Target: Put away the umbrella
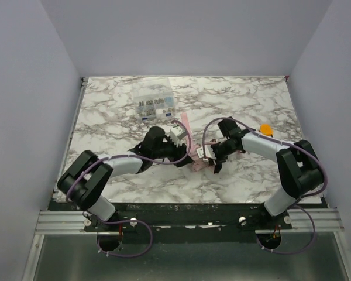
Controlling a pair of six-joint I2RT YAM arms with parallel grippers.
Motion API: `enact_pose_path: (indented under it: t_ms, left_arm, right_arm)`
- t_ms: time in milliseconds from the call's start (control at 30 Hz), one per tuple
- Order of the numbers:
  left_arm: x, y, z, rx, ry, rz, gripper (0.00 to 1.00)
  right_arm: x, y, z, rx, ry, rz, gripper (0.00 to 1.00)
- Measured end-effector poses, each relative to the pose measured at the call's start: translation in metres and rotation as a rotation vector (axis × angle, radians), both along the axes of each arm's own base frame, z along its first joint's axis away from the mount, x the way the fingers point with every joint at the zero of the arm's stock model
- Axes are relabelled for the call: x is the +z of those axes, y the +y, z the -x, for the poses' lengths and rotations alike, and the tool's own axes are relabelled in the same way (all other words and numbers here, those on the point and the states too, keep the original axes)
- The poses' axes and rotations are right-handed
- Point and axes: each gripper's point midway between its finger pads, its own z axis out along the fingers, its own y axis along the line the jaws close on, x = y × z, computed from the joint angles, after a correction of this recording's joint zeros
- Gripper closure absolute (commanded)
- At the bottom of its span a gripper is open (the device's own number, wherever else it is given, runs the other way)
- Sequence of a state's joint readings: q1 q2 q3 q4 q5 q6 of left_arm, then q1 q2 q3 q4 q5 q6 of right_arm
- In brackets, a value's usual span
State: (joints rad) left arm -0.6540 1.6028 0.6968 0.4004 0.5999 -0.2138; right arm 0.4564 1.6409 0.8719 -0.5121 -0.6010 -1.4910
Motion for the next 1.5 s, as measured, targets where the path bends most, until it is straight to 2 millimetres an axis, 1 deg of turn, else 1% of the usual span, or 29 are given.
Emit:
enact_pose_path:
  t_ms: [33, 67, 100, 133, 167, 200, 267, 333, 400, 467, 500, 533, 600, 700, 800, 900, 967, 1033, 1133, 1200, 1233, 1267, 1300, 1333, 1367, 1433, 1500]
  left_arm:
    - [0.005, 0.006, 0.0, 0.026, -0.046, 0.012, 0.44]
    - [0.008, 0.01, 0.002, 0.039, -0.072, 0.021, 0.4]
    - [0.013, 0.02, 0.005, 0.073, -0.124, 0.035, 0.33]
    - [0.023, 0.031, 0.007, 0.113, -0.211, 0.065, 0.27]
    - [0.028, 0.04, 0.011, 0.137, -0.263, 0.087, 0.24]
    - [0.035, 0.049, 0.013, 0.168, -0.331, 0.118, 0.23]
    - [0.041, 0.065, 0.02, 0.208, -0.431, 0.159, 0.23]
    - [0.043, 0.07, 0.023, 0.214, -0.478, 0.169, 0.22]
    - [0.045, 0.066, 0.025, 0.195, -0.517, 0.169, 0.22]
    - [0.051, 0.054, 0.035, 0.14, -0.6, 0.167, 0.21]
    - [0.051, 0.047, 0.043, 0.103, -0.637, 0.162, 0.18]
    - [0.048, 0.038, 0.053, 0.06, -0.684, 0.139, 0.17]
    - [0.039, 0.029, 0.064, 0.004, -0.742, 0.09, 0.05]
    - [0.02, 0.019, 0.073, -0.067, -0.84, -0.022, 0.04]
    - [0.0, 0.011, 0.067, -0.106, -0.928, -0.168, 0.04]
    - [-0.013, 0.0, 0.052, -0.115, -1.011, -0.304, 0.04]
    - [-0.016, -0.007, 0.041, -0.103, -1.048, -0.365, 0.04]
    - [-0.018, -0.011, 0.035, -0.098, -1.074, -0.402, 0.05]
    - [-0.023, -0.016, 0.031, -0.098, -1.089, -0.441, 0.1]
    - [-0.03, -0.018, 0.027, -0.107, -1.079, -0.481, 0.18]
    - [-0.029, -0.024, 0.024, -0.103, -1.076, -0.486, 0.23]
    - [-0.032, -0.024, 0.024, -0.107, -1.071, -0.493, 0.38]
    - [-0.034, -0.025, 0.024, -0.11, -1.054, -0.497, 0.6]
    - [-0.036, -0.027, 0.024, -0.112, -1.033, -0.499, 0.71]
    - [-0.041, -0.028, 0.026, -0.117, -0.991, -0.497, 0.79]
    - [-0.049, -0.03, 0.032, -0.151, -0.939, -0.497, 0.88]
    - [-0.05, -0.034, 0.033, -0.159, -0.898, -0.472, 0.95]
  right_arm:
    - [0.0, 0.0, 0.0, -0.003, 0.011, 0.004, 0.87]
    - [0.001, 0.0, 0.0, -0.006, 0.02, 0.007, 0.88]
    - [0.001, 0.001, -0.001, -0.011, 0.032, 0.012, 0.88]
    - [0.001, 0.002, -0.002, -0.013, 0.046, 0.016, 0.89]
    - [0.001, 0.002, -0.002, -0.016, 0.064, 0.023, 0.89]
    - [0.0, 0.002, -0.001, -0.019, 0.087, 0.031, 0.89]
    - [-0.001, 0.003, 0.0, -0.027, 0.141, 0.049, 0.89]
    - [-0.002, 0.006, 0.001, -0.039, 0.199, 0.067, 0.89]
    - [-0.003, 0.012, 0.004, -0.053, 0.264, 0.086, 0.9]
    - [-0.003, 0.02, 0.007, -0.068, 0.326, 0.103, 0.89]
    - [-0.004, 0.024, 0.009, -0.077, 0.357, 0.111, 0.9]
    - [-0.004, 0.027, 0.011, -0.088, 0.386, 0.119, 0.9]
    - [-0.004, 0.033, 0.014, -0.111, 0.448, 0.137, 0.9]
    - [-0.004, 0.038, 0.017, -0.143, 0.532, 0.157, 0.9]
    - [-0.003, 0.041, 0.022, -0.175, 0.614, 0.165, 0.9]
    - [-0.003, 0.043, 0.028, -0.188, 0.659, 0.165, 0.89]
    - [-0.002, 0.044, 0.033, -0.197, 0.693, 0.164, 0.89]
    - [-0.002, 0.045, 0.038, -0.207, 0.728, 0.165, 0.89]
    - [-0.001, 0.044, 0.045, -0.213, 0.765, 0.169, 0.88]
    - [-0.001, 0.044, 0.048, -0.215, 0.777, 0.173, 0.86]
    - [-0.001, 0.044, 0.049, -0.214, 0.781, 0.174, 0.84]
    - [-0.001, 0.044, 0.049, -0.214, 0.784, 0.174, 0.81]
    - [-0.001, 0.044, 0.049, -0.214, 0.785, 0.173, 0.77]
    - [0.0, 0.044, 0.049, -0.213, 0.784, 0.171, 0.71]
    - [0.0, 0.044, 0.049, -0.213, 0.785, 0.168, 0.66]
    - [0.003, 0.043, 0.048, -0.22, 0.789, 0.15, 0.54]
    - [0.006, 0.041, 0.046, -0.234, 0.796, 0.132, 0.44]
